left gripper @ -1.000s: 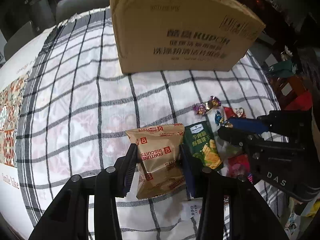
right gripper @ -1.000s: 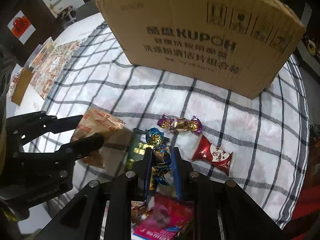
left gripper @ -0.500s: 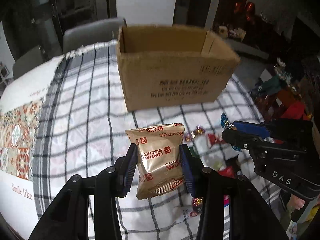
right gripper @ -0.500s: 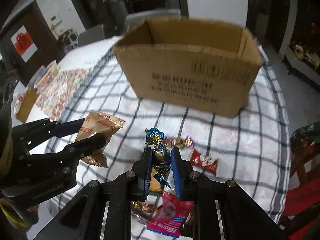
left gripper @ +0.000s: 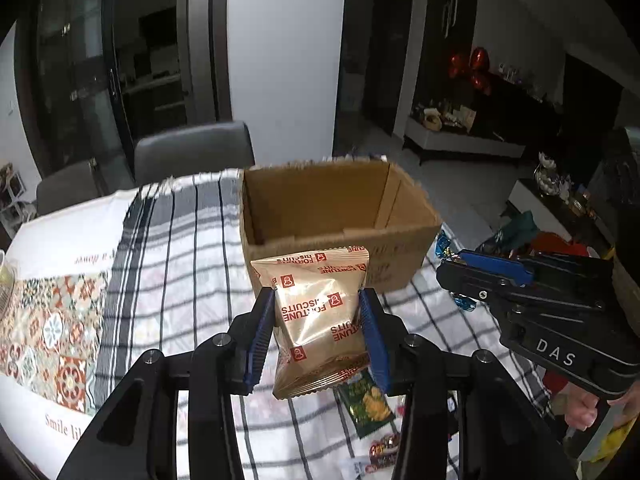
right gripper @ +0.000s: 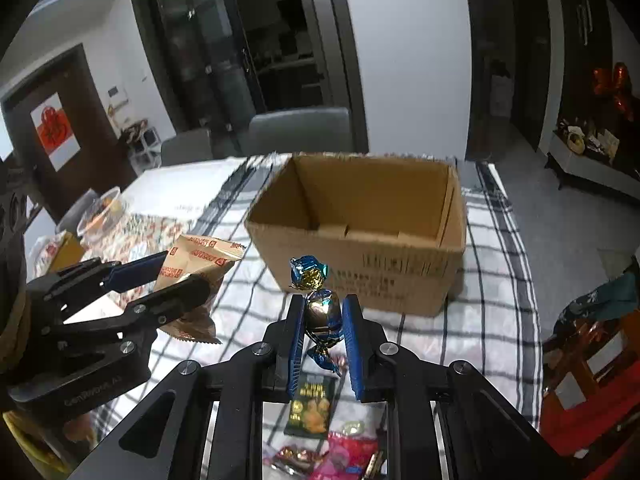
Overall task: Organize snacks
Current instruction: 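Carry biscuit packet with left tool while right tool carries blue candy into box, then open both tools over the box and withdraw toward the snacks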
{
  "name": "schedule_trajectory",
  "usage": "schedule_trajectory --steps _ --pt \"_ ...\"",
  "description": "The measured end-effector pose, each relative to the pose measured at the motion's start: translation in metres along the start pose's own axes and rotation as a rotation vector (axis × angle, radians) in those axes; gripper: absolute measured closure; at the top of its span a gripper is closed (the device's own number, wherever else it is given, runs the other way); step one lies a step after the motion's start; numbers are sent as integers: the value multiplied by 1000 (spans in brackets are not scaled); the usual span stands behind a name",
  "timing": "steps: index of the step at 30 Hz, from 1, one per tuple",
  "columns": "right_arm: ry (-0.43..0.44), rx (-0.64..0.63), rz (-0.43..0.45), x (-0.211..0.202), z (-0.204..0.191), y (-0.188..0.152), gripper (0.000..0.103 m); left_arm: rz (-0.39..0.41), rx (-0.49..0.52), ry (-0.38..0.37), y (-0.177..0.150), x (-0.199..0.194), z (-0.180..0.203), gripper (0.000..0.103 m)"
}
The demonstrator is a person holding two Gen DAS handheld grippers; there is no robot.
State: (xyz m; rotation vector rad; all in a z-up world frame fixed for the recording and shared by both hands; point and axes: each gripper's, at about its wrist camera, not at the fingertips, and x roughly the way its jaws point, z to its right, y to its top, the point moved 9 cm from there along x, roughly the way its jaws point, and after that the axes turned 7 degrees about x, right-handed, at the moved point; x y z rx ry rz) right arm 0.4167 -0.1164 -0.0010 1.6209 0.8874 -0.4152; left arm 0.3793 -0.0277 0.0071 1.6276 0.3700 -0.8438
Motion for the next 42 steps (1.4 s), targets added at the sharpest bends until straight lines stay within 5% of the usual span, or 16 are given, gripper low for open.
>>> schedule_trajectory --steps 18,36,42 --pt "-56 8 91 16 22 70 83 130 43 -16 74 17 -9 61" --pt "-47 52 68 79 54 93 83 69 51 -28 99 99 -14 60" --pt "-75 41 69 83 61 90 69 66 52 -4 95 106 -16 42"
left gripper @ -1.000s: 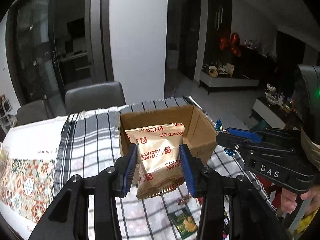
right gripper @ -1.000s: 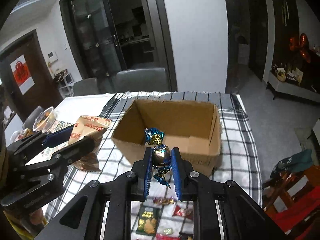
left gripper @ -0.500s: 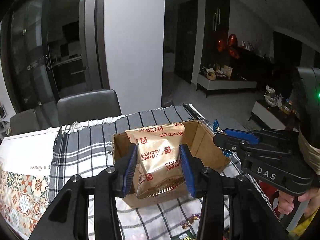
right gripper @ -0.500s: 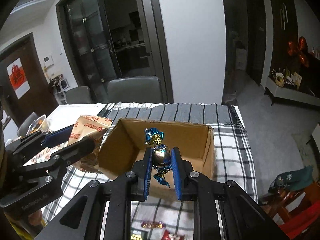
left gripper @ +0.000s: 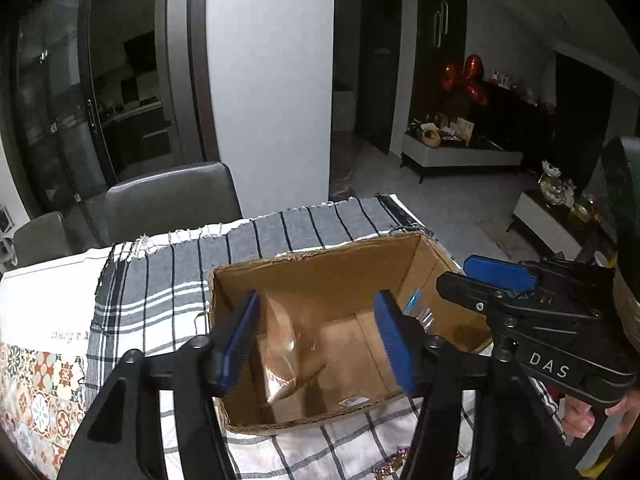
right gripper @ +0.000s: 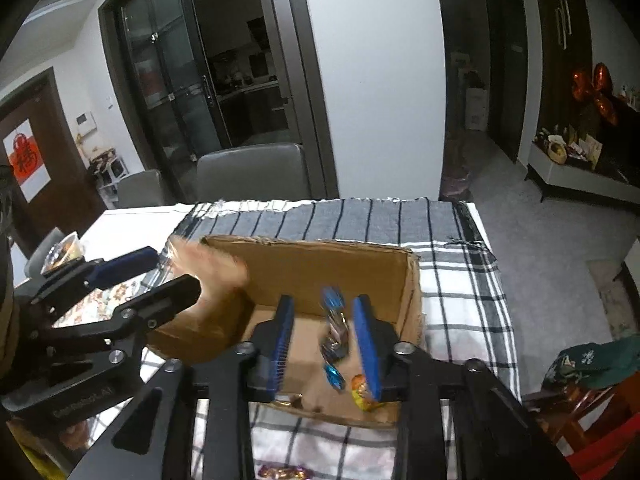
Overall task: Organize snacks
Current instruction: 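Open both tools over the box and withdraw toward the snacks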
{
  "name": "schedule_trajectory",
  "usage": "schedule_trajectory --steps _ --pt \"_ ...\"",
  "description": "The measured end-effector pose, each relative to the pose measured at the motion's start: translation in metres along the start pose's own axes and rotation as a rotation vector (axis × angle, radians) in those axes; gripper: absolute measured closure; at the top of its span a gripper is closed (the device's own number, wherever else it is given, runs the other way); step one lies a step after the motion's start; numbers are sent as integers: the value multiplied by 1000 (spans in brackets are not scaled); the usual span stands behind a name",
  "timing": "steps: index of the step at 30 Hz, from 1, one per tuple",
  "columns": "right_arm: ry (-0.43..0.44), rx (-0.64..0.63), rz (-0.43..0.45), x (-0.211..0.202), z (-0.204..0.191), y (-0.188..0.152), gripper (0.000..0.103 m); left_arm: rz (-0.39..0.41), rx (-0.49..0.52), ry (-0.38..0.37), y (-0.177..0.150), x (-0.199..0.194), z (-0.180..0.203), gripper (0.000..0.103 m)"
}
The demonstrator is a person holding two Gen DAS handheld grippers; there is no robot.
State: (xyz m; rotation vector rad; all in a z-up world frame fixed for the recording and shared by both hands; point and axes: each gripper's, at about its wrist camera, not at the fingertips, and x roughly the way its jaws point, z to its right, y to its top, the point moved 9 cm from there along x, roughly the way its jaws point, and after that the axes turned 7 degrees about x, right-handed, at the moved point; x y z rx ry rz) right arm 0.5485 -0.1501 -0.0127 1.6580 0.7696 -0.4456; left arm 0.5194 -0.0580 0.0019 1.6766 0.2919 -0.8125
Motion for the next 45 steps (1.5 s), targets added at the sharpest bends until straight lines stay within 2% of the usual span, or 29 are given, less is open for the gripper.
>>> schedule_trajectory --steps 2,10,22,30,33,45 --pt "2 -2 0 -2 0 -2 69 4 4 -1 -1 -2 1 37" --pt "14 -30 24 -26 -5 -14 69 55 75 33 -6 -34 11 37" --pt "30 -57 49 -63 -15 -44 69 104 146 31 -30 -83 34 37" --pt "36 -79 31 -75 -19 -69 69 78 154 13 -53 -91 45 38" --pt "29 -85 8 -76 -17 -80 59 62 161 9 -63 -92 49 38" --pt "-10 -158 -115 -60 -6 -136 59 -18 257 -21 -114 -78 74 38"
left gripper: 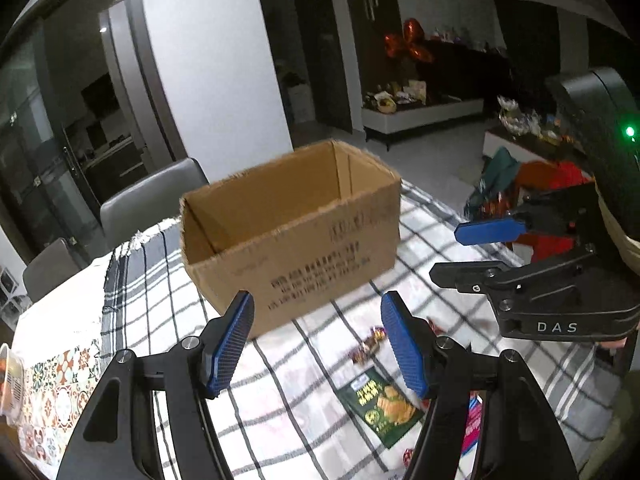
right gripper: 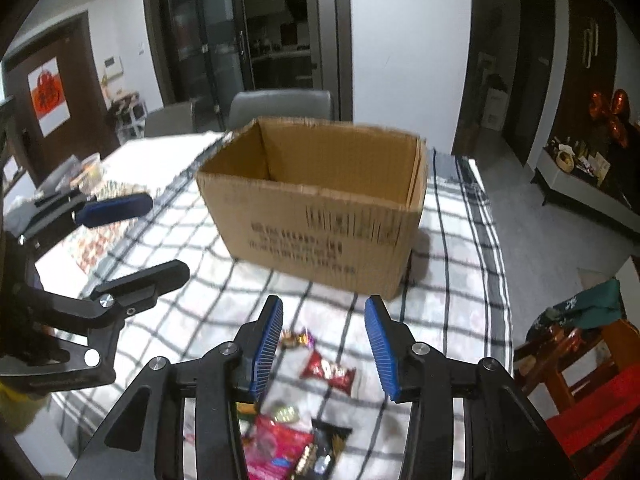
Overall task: Organize snacks
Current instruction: 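Open both tools over the box and withdraw toward the snacks, then lower left tool onto gold-wrapped candy while right tool grasps red wrapped candy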
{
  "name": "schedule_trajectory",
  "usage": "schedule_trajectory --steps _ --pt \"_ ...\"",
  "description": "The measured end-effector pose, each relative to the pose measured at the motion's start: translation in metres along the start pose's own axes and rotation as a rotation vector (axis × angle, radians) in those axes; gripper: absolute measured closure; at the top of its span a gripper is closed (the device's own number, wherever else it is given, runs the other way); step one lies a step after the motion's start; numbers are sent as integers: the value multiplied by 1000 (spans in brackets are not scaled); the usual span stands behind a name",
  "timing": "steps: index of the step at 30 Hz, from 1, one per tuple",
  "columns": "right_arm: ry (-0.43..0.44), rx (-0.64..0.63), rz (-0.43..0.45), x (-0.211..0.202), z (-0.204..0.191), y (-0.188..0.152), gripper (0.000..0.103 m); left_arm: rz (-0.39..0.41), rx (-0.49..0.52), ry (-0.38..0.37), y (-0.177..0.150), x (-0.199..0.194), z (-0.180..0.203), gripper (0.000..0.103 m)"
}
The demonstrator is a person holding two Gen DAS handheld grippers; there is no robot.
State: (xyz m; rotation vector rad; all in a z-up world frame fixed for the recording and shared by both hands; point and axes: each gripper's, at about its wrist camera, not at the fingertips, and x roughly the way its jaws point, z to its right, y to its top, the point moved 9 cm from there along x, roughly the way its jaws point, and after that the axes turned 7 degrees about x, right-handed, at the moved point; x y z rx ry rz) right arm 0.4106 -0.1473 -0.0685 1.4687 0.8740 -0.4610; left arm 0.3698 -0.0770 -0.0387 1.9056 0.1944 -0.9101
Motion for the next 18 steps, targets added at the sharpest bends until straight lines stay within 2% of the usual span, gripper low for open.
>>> schedule_trajectory --steps 9,18 --pt "12 -55 -162 31 1 -46 59 -101 38 -79 -37 29 29 38" --pt "44 -161 -358 65 -3 -79 59 -190 56 -185 -54 60 44 42"
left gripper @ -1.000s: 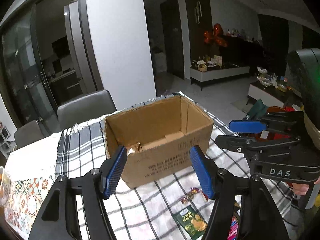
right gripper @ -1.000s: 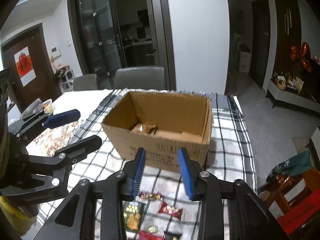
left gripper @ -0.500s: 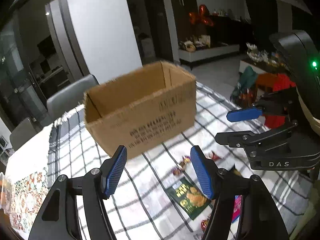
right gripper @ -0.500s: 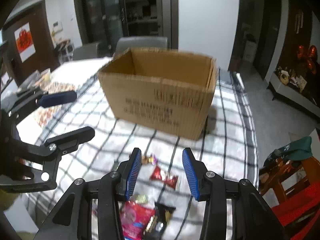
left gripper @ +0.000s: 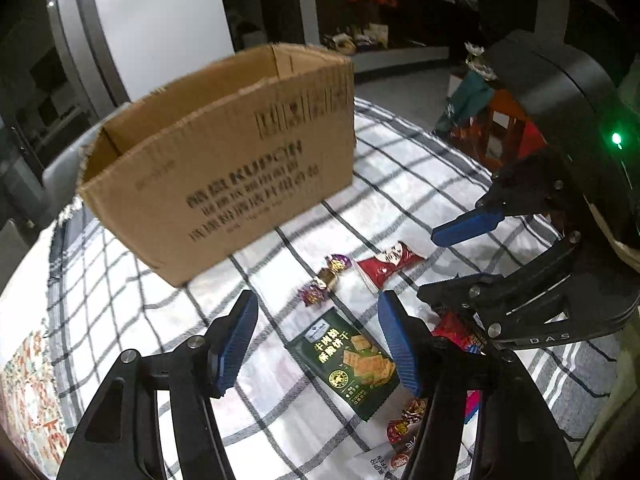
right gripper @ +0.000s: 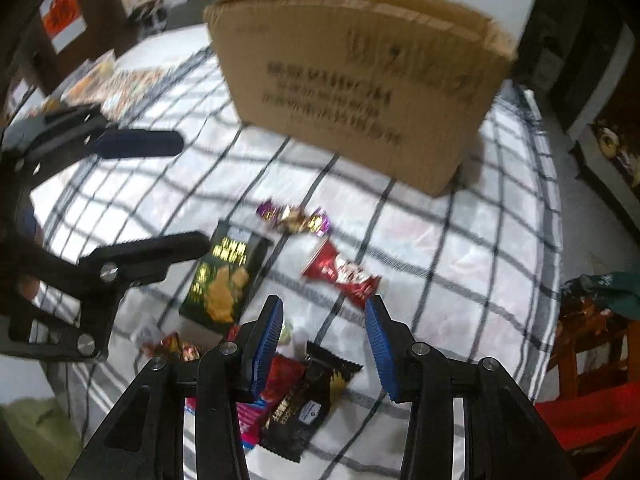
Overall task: Organize snacks
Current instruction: 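Lower left tool onto gold-wrapped candy while right tool grasps red wrapped candy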
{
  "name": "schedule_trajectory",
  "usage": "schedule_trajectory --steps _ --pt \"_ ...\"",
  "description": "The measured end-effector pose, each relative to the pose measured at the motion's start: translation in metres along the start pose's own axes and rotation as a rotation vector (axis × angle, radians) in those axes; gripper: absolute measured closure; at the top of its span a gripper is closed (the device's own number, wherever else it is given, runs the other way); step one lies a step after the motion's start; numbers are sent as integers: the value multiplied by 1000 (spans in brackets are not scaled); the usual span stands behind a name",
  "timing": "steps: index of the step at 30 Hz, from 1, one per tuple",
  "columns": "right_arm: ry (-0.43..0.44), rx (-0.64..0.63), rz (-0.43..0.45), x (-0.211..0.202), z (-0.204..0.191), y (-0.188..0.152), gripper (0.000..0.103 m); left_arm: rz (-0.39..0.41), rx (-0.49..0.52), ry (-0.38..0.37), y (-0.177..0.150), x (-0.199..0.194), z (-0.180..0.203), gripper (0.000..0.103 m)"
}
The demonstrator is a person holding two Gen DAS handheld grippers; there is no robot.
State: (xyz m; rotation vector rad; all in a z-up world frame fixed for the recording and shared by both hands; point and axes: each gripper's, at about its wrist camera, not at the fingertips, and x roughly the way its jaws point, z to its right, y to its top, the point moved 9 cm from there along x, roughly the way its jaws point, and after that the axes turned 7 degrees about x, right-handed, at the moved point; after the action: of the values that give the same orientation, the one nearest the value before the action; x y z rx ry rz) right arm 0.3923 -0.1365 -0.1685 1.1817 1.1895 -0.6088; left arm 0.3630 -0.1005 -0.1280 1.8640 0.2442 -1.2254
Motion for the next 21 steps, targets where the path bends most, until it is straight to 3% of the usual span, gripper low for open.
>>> schedule_trajectory --steps 8,21 --pt "22 -92 -13 16 -1 4 59 -38 19 -75 -1 26 3 44" --pt "64 -88 -10 36 17 19 59 -79 2 -132 4 64 7 54"
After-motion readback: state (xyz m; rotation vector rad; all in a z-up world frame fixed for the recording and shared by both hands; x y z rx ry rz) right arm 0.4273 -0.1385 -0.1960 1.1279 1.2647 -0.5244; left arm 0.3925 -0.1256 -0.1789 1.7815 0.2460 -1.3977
